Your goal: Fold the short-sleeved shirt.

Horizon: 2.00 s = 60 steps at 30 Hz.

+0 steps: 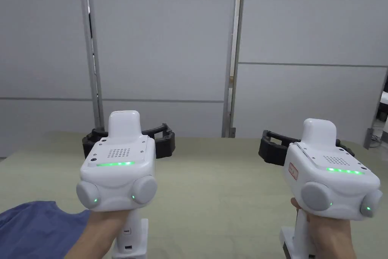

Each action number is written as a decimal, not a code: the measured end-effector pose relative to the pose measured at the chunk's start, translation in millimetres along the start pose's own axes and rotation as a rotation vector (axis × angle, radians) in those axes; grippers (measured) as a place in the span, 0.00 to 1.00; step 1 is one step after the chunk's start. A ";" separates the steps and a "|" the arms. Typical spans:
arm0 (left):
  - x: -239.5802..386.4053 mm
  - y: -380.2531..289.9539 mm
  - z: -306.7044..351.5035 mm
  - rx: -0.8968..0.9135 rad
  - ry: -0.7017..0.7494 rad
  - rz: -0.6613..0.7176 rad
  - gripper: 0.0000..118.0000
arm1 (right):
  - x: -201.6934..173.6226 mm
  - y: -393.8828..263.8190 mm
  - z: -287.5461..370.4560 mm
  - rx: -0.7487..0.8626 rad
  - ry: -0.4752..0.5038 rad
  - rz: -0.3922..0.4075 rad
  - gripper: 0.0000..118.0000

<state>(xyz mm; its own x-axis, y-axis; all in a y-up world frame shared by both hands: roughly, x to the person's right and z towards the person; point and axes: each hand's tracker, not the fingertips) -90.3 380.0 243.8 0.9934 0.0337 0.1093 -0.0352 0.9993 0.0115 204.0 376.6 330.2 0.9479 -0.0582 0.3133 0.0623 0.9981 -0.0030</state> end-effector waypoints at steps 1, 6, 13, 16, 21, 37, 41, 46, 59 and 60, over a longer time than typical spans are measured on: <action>-0.1 -0.5 0.0 -0.005 -0.001 -0.004 1.00 | -2.0 -0.1 0.6 0.004 0.005 0.012 1.00; 0.7 -2.5 2.0 0.001 -0.003 -0.045 1.00 | -10.3 -2.1 7.0 0.050 0.011 0.085 1.00; 2.7 -0.9 7.2 0.030 0.005 -0.042 1.00 | -12.3 -3.7 9.8 0.068 0.015 0.114 1.00; 2.3 -1.9 8.0 0.033 0.003 -0.036 1.00 | -10.3 -4.3 10.5 0.067 0.006 0.099 1.00; 3.3 -4.1 8.8 0.038 0.013 -0.058 1.00 | -6.3 -5.6 10.0 0.056 -0.008 0.092 1.00; 9.1 -7.9 13.2 0.036 0.008 -0.099 1.00 | -5.0 -7.4 13.7 0.054 0.015 0.097 1.00; 8.3 -10.4 15.7 0.041 0.016 -0.095 1.00 | -6.7 -7.4 15.9 0.067 0.007 0.098 1.00; 6.8 -10.2 19.3 0.047 0.011 -0.086 1.00 | -5.5 -7.9 16.9 0.071 0.004 0.089 1.00; 6.0 -6.5 35.3 0.062 0.017 -0.091 0.08 | -11.5 -6.8 28.4 0.112 0.019 0.124 0.03; 7.6 -6.8 35.4 0.059 0.047 -0.090 0.00 | -13.2 -6.6 25.7 0.107 -0.051 0.138 0.02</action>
<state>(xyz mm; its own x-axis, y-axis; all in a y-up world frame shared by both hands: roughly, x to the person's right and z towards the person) -86.3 372.9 279.7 0.9968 -0.0543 0.0586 0.0497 0.9958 0.0774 183.0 371.3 350.5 0.9278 0.0780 0.3647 -0.1036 0.9933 0.0510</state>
